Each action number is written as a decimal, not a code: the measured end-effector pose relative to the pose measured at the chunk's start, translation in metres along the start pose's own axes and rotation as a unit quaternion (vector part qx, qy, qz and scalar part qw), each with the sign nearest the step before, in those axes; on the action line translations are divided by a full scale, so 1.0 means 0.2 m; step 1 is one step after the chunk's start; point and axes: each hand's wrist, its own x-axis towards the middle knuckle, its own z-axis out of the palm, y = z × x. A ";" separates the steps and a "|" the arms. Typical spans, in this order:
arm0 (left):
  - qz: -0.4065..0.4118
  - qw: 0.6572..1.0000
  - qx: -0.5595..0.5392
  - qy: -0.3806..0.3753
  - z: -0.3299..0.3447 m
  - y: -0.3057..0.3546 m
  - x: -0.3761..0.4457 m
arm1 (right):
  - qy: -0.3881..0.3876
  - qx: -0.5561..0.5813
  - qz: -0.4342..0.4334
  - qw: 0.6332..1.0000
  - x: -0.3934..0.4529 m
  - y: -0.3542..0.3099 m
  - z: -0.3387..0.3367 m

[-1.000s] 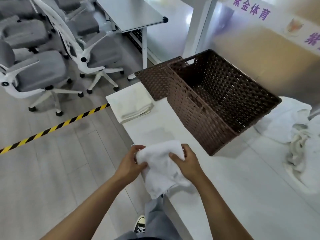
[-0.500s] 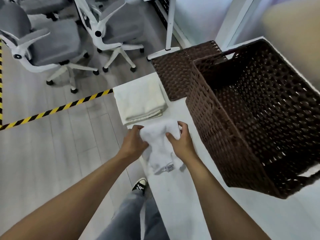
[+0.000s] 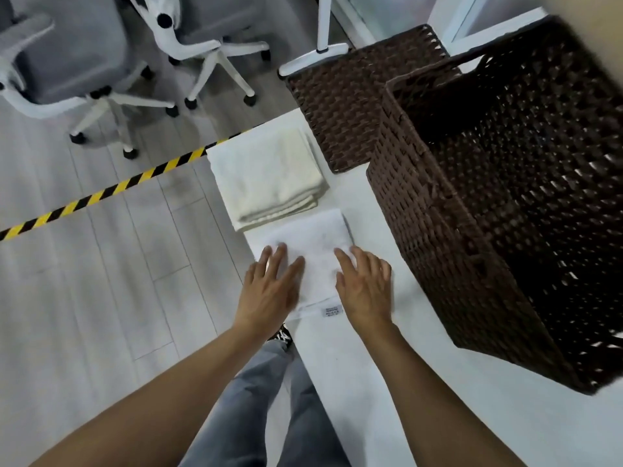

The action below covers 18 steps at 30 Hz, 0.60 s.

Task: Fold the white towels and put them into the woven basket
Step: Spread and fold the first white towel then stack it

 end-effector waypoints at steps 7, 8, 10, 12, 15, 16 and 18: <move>0.032 0.990 0.024 -0.133 -0.04 -0.06 -0.01 | -0.138 0.061 0.048 0.987 -0.12 0.02 0.03; 0.030 0.991 0.024 -0.125 -0.04 -0.06 -0.01 | -0.142 0.059 0.046 0.987 -0.11 0.01 0.03; 0.014 0.994 0.016 -0.110 -0.03 -0.05 -0.02 | -0.142 0.056 0.043 0.987 -0.08 0.01 0.03; -0.005 0.993 0.015 -0.117 -0.03 -0.01 -0.02 | -0.140 0.056 0.043 0.988 -0.06 0.00 0.01; -0.009 0.992 0.015 -0.123 -0.07 0.02 0.00 | -0.141 0.055 0.051 0.987 -0.05 -0.02 -0.04; -0.006 0.992 0.015 -0.124 -0.09 0.02 0.00 | -0.136 0.058 0.059 0.987 -0.05 -0.03 -0.06; 0.010 0.992 0.020 -0.125 -0.14 0.01 0.01 | -0.121 0.072 0.084 0.986 -0.06 -0.07 -0.11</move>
